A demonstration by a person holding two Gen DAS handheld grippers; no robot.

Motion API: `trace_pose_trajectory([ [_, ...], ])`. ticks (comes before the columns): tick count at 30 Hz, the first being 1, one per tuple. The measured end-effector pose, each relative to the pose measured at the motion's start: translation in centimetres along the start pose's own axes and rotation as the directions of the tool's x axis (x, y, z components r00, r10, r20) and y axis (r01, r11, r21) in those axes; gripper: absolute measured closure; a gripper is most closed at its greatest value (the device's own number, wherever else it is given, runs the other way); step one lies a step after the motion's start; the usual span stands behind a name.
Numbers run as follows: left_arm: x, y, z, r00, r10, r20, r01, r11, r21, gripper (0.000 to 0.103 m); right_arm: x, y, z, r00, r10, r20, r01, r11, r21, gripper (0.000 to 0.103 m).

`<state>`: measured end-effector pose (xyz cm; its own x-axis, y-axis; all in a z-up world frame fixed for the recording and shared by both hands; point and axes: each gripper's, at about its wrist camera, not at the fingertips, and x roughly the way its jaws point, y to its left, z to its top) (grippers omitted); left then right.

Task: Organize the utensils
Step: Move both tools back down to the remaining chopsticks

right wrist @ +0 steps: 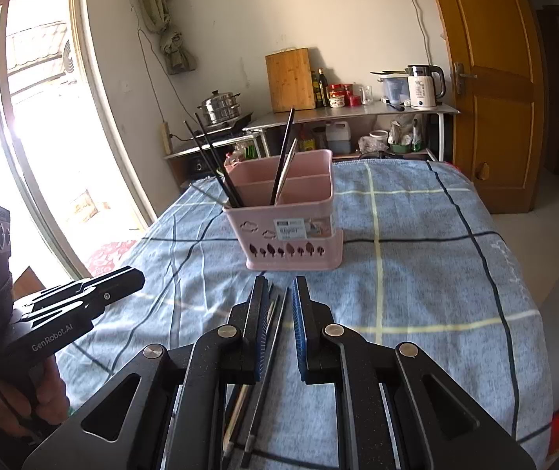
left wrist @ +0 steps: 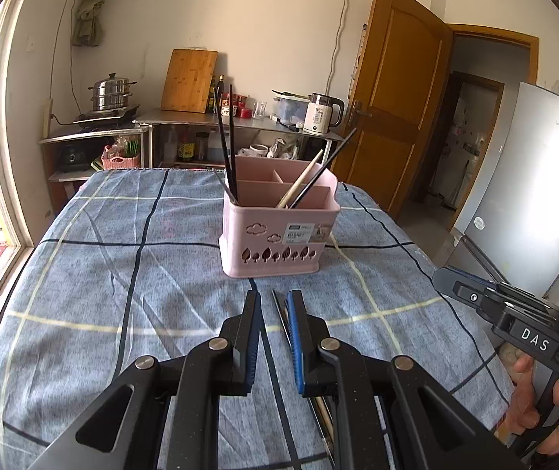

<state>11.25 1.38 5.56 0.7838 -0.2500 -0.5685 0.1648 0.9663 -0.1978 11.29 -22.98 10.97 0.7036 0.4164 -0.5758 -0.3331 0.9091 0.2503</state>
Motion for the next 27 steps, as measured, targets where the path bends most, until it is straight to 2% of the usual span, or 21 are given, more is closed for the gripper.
trace_pose_trajectory([
  [6,-0.7,-0.9,-2.0,1.000,0.012,-0.015,-0.011,1.000,0.020,0.090,-0.7,0.0,-2.4,1.000,-0.012,-0.015,0.012,1.000,-0.001,0.087],
  [13,-0.5,-1.4,-3.2,0.999,0.011,-0.039,-0.010,0.999,0.032,0.090,-0.3,0.1,-3.7,0.999,-0.021,-0.043,0.020,1.000,-0.007,0.086],
  [27,1.9,0.5,-4.1,0.995,0.023,-0.099,-0.024,1.000,-0.008,0.090,3.4,0.6,-5.2,0.991,-0.025,-0.131,0.021,0.999,-0.028,0.086],
])
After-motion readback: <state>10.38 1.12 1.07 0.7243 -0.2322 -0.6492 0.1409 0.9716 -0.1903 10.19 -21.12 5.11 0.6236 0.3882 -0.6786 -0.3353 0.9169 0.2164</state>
